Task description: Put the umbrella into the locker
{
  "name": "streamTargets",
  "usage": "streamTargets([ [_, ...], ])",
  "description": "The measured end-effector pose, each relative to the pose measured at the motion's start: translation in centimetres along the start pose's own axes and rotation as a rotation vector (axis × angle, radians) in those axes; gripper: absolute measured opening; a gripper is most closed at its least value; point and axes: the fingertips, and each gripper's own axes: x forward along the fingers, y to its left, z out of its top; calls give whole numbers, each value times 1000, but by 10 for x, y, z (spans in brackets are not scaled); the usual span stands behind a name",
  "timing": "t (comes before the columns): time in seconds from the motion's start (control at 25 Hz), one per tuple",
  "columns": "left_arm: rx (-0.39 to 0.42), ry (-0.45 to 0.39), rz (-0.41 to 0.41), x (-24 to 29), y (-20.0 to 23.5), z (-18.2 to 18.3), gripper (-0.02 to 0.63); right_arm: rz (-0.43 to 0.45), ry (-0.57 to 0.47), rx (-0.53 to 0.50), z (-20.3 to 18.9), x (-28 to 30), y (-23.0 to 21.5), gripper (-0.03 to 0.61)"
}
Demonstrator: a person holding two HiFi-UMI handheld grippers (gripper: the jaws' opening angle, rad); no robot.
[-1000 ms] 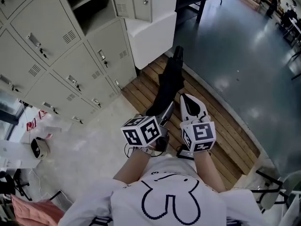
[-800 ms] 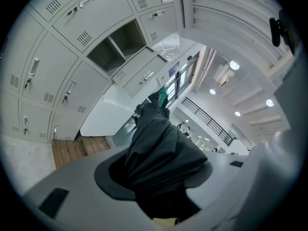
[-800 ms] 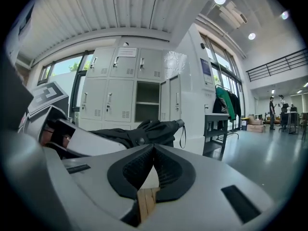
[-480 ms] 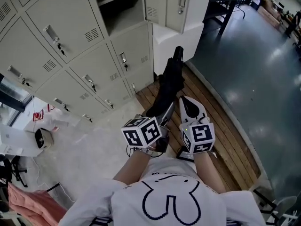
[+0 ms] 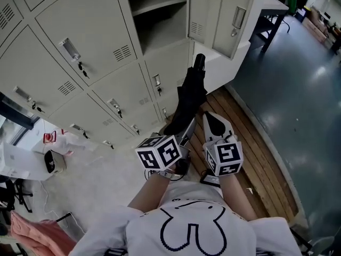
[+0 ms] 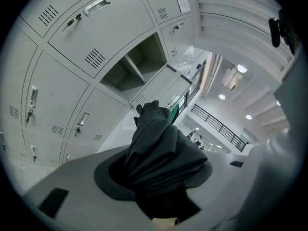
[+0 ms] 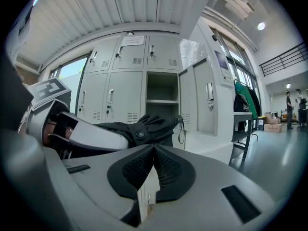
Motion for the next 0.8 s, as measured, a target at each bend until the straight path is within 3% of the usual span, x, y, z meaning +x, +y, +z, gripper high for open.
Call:
streamTargets([
  [0.36, 14, -15, 74, 7, 56, 56, 230, 39, 7, 7, 7, 68, 23, 11],
  [0.8, 19, -65, 154, 31, 84, 103, 230, 68, 2, 10, 15, 113, 17, 11],
])
